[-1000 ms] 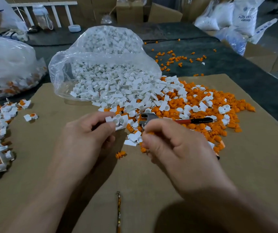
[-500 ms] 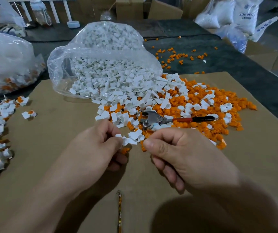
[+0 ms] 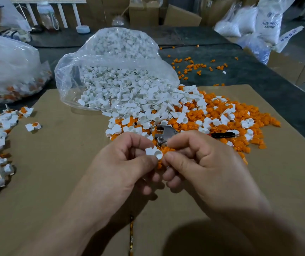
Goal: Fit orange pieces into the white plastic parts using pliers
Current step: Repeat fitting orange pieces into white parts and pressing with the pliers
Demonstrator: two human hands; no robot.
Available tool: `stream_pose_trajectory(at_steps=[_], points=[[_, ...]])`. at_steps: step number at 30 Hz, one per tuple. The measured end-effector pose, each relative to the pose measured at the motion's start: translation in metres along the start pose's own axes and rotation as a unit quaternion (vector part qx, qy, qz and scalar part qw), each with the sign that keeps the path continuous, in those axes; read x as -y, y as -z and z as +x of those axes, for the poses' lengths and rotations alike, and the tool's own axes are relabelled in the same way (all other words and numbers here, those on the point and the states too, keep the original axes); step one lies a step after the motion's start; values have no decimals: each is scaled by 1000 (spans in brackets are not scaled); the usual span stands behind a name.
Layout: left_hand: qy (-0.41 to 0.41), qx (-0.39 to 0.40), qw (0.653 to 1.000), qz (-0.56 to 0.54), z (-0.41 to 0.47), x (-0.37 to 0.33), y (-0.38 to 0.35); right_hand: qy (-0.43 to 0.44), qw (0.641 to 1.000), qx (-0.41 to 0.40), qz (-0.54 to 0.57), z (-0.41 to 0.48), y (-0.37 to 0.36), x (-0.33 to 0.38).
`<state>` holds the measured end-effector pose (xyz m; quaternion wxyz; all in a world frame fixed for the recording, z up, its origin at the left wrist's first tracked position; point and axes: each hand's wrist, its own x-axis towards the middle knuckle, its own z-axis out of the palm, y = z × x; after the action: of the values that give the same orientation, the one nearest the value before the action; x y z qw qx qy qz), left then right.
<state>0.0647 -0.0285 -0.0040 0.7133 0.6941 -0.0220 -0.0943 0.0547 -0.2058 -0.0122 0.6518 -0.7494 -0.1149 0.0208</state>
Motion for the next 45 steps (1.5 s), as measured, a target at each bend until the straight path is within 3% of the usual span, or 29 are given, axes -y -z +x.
stream_pose_trajectory(at_steps=[3,6,10,26,32,37,43,45], points=[[-31,-3,999,7,1,0,1,61,990,-12,-129,-3,2,5],[-52,-8,998,26,2,4,2,129,950,-13,-285,-2,2,13],[-56,-8,998,36,2,5,4,156,923,-27,-350,-1,1,18],[-86,-8,992,97,0,8,5,191,904,-33,-382,-2,-3,22],[-22,22,999,38,0,8,5,173,897,-18,-406,-1,-2,21],[38,39,996,-70,0,0,6,209,882,-19,-421,-2,0,24],[-46,4,997,55,-2,6,3,182,884,-32,-429,-4,-5,25],[-40,2,998,38,-2,8,2,177,884,-28,-432,-4,-5,25]])
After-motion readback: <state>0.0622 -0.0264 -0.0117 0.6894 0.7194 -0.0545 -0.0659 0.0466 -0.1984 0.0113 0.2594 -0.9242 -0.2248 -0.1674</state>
